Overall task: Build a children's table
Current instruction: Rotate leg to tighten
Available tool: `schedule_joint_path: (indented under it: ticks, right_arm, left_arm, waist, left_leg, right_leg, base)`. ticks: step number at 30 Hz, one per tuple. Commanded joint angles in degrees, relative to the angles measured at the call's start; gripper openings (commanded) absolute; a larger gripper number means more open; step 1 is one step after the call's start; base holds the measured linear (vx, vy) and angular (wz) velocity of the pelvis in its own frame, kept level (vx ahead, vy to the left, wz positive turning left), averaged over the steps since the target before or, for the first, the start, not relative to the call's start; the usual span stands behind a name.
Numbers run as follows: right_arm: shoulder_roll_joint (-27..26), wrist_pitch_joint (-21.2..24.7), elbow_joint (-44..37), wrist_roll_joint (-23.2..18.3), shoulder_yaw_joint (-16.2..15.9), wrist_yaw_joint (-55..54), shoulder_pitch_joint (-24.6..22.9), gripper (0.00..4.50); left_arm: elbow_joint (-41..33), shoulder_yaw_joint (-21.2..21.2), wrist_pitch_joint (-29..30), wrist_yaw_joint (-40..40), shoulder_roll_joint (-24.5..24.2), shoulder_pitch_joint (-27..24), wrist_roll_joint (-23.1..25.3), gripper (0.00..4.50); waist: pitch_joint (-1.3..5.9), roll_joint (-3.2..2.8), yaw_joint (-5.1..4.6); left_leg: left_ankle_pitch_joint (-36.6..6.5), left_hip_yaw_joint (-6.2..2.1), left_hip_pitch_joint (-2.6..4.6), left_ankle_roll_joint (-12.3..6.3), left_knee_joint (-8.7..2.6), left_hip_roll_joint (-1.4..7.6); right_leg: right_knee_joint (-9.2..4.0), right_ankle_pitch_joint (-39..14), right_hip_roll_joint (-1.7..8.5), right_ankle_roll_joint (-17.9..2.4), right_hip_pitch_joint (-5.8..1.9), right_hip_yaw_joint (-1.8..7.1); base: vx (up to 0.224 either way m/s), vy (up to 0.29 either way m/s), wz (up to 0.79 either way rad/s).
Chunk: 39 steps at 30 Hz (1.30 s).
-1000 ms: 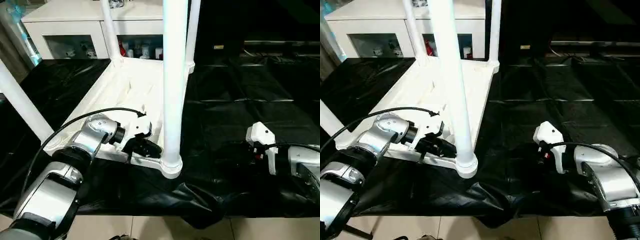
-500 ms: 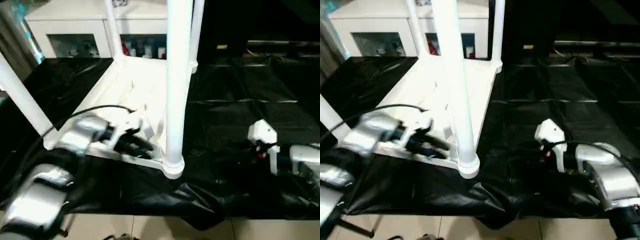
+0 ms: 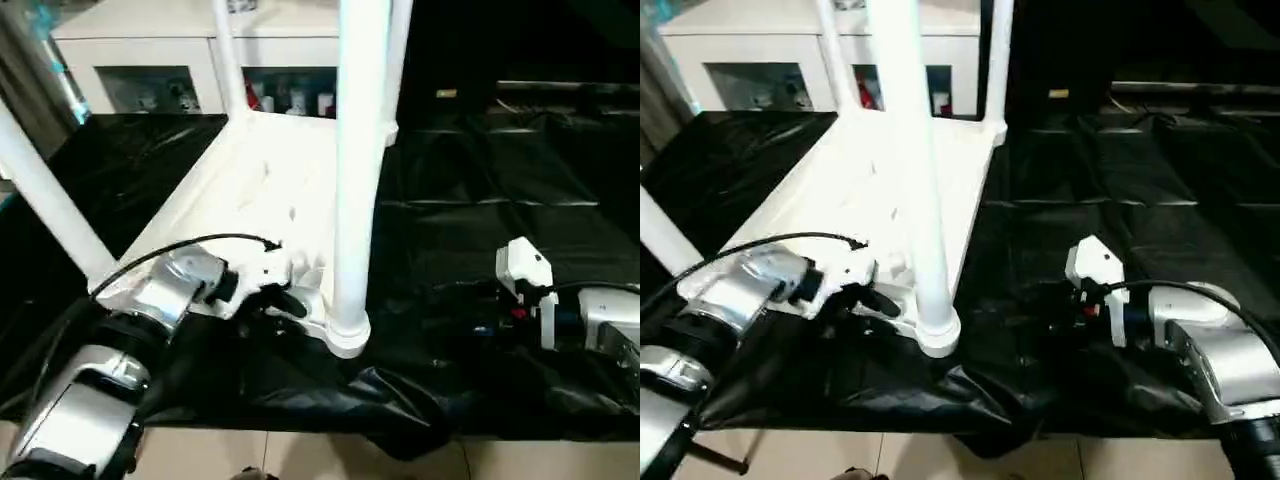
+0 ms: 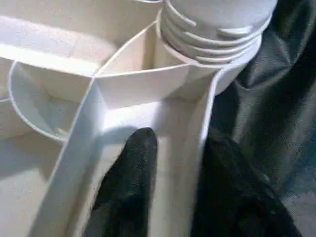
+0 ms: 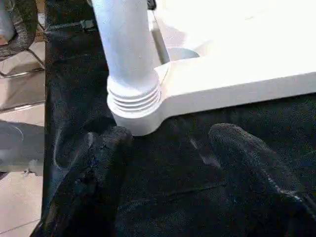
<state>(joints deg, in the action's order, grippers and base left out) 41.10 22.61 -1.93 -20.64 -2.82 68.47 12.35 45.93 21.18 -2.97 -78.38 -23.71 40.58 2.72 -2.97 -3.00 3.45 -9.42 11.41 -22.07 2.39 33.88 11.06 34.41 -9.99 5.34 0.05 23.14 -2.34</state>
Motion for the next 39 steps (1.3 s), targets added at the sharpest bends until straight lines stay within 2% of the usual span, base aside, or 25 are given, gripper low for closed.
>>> schedule_joint_path:
  ticks: [1,2,5,8,13,15,16,17,22,23,25,29,31,34,35,39]
  right_arm:
    - [0.41,0.94,-1.28,-0.66,-0.12,-0.29,-0.47,2.99]
    - [0.48,1.02,-1.37,-0.68,-0.10,-0.25,-0.63,2.99]
    - [0.48,0.84,-0.89,-0.21,-0.32,-0.45,-0.97,2.99]
    - [0.37,1.01,-0.94,-0.25,-0.11,-0.80,-1.04,2.99]
    - [-0.35,1.11,-0.32,0.26,-0.15,-1.86,-0.57,2.99]
    - [-1.43,1.10,0.53,0.62,0.08,-3.55,-0.08,2.99]
    - [-1.80,1.06,0.83,0.73,0.15,-4.13,0.10,2.99]
    - [-3.17,0.36,2.44,1.81,0.03,-6.40,1.01,2.99]
    - [-5.57,-0.16,5.68,3.78,-0.42,-10.58,2.87,2.99]
    - [-6.69,-0.39,7.16,4.52,-0.69,-12.23,3.56,2.99]
    - [-9.20,-2.68,10.06,6.37,-1.21,-15.37,4.53,2.99]
    - [-11.88,-5.03,12.83,7.12,-0.44,-18.90,5.71,2.99]
    - [-12.29,-5.50,13.10,7.09,-0.36,-19.05,5.86,3.15]
    - [-13.14,-5.82,13.18,6.38,-0.23,-18.62,6.11,3.15]
    - [-13.46,-5.77,13.35,6.15,-0.16,-18.52,6.27,3.42]
    - [-13.71,-5.87,13.74,6.47,-1.05,-17.43,6.67,3.69]
  left_arm:
    - [0.21,-0.30,-0.01,0.71,-0.51,0.96,0.85,1.23]
    - [0.36,-0.09,-0.03,0.38,-0.69,1.09,1.12,1.23]
    - [0.74,-0.24,-0.55,0.17,-1.08,1.01,1.33,0.87]
    - [0.89,-0.50,-0.76,0.62,-1.29,0.78,1.24,0.66]
    - [1.27,-2.26,1.28,5.97,-1.25,0.58,1.76,0.29]
    - [1.11,-4.01,3.85,10.49,0.33,0.18,1.19,0.20]
    - [1.04,-4.50,4.27,11.79,0.87,0.02,1.03,0.18]
    - [-0.26,-5.32,6.73,15.08,2.64,-0.91,0.70,0.16]
    - [-2.24,-5.17,7.36,17.82,4.96,-2.55,0.76,0.02]
    - [-2.68,-4.89,6.64,18.83,6.02,-3.14,0.89,0.02]
    - [-3.99,-3.70,4.73,19.75,7.74,-4.31,1.60,0.02]
    - [-5.56,-2.47,4.50,17.98,7.87,-4.99,1.71,0.02]
    - [-5.81,-2.36,4.57,18.02,7.77,-5.10,1.71,0.01]
    - [-5.75,-2.59,3.64,18.20,7.76,-5.20,1.43,0.01]
    - [-5.81,-2.68,3.60,18.22,7.79,-5.27,1.35,0.00]
    - [-5.93,-3.20,2.95,18.19,8.18,-5.54,1.05,0.00]
  waist:
    - [3.74,0.86,0.29]
    - [3.70,0.97,0.34]
    - [3.66,0.58,0.36]
    - [3.64,0.66,0.33]
    - [3.61,0.72,0.06]
    - [3.69,1.26,-0.34]
    - [3.71,1.15,-0.38]
    - [3.76,1.42,-0.83]
    - [3.95,1.53,-1.60]
    - [3.97,1.78,-1.63]
    - [3.99,1.59,-1.45]
    - [4.04,1.25,-0.85]
    - [4.10,1.21,-0.80]
    - [4.11,1.35,-0.72]
    - [4.11,1.28,-0.64]
    - [4.02,1.33,-0.62]
  left_leg:
    - [-16.43,-0.99,1.18,-2.32,-3.99,1.86]
    - [-16.56,-0.99,1.17,-2.32,-4.03,1.87]
    - [-17.66,-1.10,1.24,-1.89,-4.12,1.88]
    - [-18.30,-1.09,1.32,-1.57,-4.17,1.90]
    - [-18.19,-1.17,1.09,-1.53,-4.23,1.83]
    - [-17.28,-1.09,0.98,-1.79,-4.04,1.75]
    - [-17.22,-1.13,1.01,-1.88,-3.96,1.69]
    - [-16.31,-1.08,0.86,-2.17,-3.83,1.60]
    - [-13.75,-0.97,0.70,-3.53,-3.44,1.32]
    - [-13.23,-0.88,0.68,-3.74,-3.41,1.34]
    - [-12.64,-0.89,0.67,-4.05,-3.35,1.41]
    - [-12.71,-0.87,0.92,-3.87,-3.55,1.54]
    - [-12.84,-0.88,0.99,-3.67,-3.59,1.60]
    - [-12.46,-0.82,0.86,-4.11,-3.55,1.54]
    - [-12.47,-0.80,0.88,-4.26,-3.54,1.51]
    - [-12.89,-0.82,0.87,-4.05,-3.62,1.53]
  right_leg:
    - [-4.79,-18.33,2.57,-11.66,-2.33,1.45]
    - [-4.81,-18.38,2.56,-11.72,-2.32,1.45]
    - [-4.89,-19.33,2.59,-11.55,-2.27,1.42]
    - [-4.94,-19.44,2.59,-11.64,-2.20,1.45]
    - [-4.82,-19.15,2.56,-11.53,-2.38,1.39]
    - [-4.69,-18.17,2.59,-11.94,-2.41,1.38]
    - [-4.66,-18.34,2.63,-12.03,-2.39,1.33]
    - [-4.67,-18.58,2.64,-11.88,-2.48,1.33]
    - [-4.74,-17.12,2.34,-11.85,-2.48,1.21]
    - [-4.78,-16.75,2.35,-11.96,-2.46,1.23]
    - [-4.68,-16.16,2.39,-12.20,-2.39,1.21]
    - [-4.63,-16.08,2.35,-11.83,-2.25,1.28]
    - [-4.44,-14.86,2.31,-12.05,-2.32,1.29]
    - [-4.32,-13.23,2.34,-12.19,-2.52,1.32]
    - [-4.34,-13.35,2.36,-12.19,-2.47,1.32]
    - [-4.51,-15.38,2.40,-11.56,-2.46,1.32]
  base:
    - [0.000,0.000,0.00]
    - [0.000,0.000,0.00]
    - [0.000,0.000,0.00]
    - [0.000,0.000,0.00]
    - [0.000,0.000,0.00]
    - [0.000,0.000,0.00]
    - [0.000,0.000,0.00]
    - [0.000,0.000,0.00]
    - [0.000,0.000,0.00]
    - [0.000,0.000,0.00]
    - [0.000,0.000,0.00]
    - [0.000,0.000,0.00]
    - [0.000,0.000,0.00]
    - [0.000,0.000,0.00]
    - [0.000,0.000,0.00]
    - [0.000,0.000,0.00]
